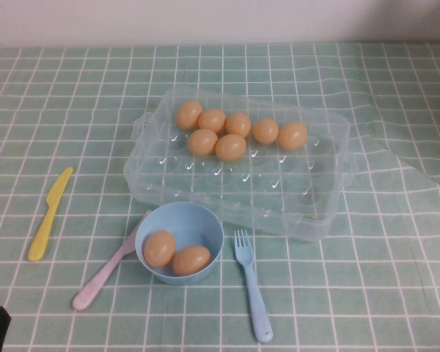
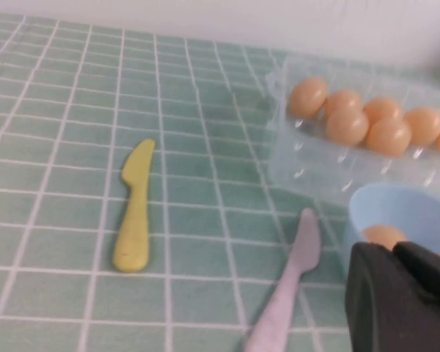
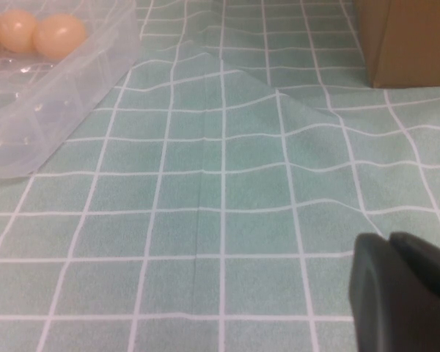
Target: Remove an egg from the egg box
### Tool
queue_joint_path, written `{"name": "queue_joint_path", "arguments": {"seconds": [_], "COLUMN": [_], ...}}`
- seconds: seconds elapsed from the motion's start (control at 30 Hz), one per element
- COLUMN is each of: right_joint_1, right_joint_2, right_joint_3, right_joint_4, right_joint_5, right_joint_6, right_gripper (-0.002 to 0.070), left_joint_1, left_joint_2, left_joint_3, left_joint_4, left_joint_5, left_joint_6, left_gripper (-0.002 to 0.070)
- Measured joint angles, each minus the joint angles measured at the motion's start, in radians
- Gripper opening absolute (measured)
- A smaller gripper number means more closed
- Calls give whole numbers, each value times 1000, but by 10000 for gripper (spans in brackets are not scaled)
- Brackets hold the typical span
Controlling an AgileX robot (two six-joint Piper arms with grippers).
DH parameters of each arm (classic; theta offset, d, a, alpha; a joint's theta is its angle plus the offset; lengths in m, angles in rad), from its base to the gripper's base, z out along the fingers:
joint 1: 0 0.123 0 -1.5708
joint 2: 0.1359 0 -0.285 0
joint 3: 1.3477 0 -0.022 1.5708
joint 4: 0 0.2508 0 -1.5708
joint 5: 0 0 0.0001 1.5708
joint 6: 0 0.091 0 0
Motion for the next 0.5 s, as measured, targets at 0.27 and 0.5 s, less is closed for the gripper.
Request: {"name": "queue_joint_path", "arguments": {"seconds": [0.27,0.5], "right_joint_1": [0,0], "right_joint_2": [0,0], "right_joint_3": [0,0], "right_joint_4": [0,0], "right_joint_5": [0,0], "right_joint_6": [0,0], "right_gripper": [-17,-17], "left_joint_1": [0,0], "left_joint_2": [0,0], "left_joint_3": [0,0], "left_joint_4": [-288,-317], "left_joint_5": [-106,-137], "left_joint_6": [-62,-62], "left_gripper": [0,0]}}
